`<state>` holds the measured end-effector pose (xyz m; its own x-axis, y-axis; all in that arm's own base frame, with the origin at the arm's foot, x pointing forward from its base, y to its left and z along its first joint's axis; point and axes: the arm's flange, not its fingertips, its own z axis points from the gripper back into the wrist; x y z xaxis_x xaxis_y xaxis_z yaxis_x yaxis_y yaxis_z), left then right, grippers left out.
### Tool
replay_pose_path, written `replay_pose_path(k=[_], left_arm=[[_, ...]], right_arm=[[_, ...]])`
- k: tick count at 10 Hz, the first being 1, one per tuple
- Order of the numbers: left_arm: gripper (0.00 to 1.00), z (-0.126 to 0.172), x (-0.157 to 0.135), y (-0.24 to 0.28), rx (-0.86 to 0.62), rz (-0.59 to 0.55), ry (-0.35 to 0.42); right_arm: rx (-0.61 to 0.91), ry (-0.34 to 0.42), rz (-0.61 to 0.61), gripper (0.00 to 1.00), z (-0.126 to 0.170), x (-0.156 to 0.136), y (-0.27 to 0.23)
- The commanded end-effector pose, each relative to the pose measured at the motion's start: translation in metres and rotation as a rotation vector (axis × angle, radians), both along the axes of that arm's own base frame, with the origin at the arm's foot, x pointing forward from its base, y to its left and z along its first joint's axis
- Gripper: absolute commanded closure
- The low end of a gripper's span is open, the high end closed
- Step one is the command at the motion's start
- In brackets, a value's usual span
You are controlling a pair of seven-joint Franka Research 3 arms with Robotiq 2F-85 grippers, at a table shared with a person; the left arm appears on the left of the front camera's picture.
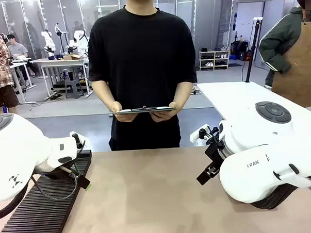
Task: Inspect the PCB.
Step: Pick up the Blank PCB and present it to the human.
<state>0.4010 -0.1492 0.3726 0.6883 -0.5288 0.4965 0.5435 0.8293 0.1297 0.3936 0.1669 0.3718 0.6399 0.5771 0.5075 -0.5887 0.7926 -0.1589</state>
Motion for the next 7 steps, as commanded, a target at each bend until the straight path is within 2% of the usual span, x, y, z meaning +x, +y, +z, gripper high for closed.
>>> replay_pose_path(k=[1,7], left_arm=[[0.0,0.0,0.0,-0.0001,0.0,0.0,0.0],[0.0,0.0,0.0,-0.0001,0.0,0.0,0.0]], right_arm=[[0.0,0.0,0.0,0.0,0.0,0.0,0.0],[0.0,0.0,0.0,0.0,0.0,0.0,0.0]])
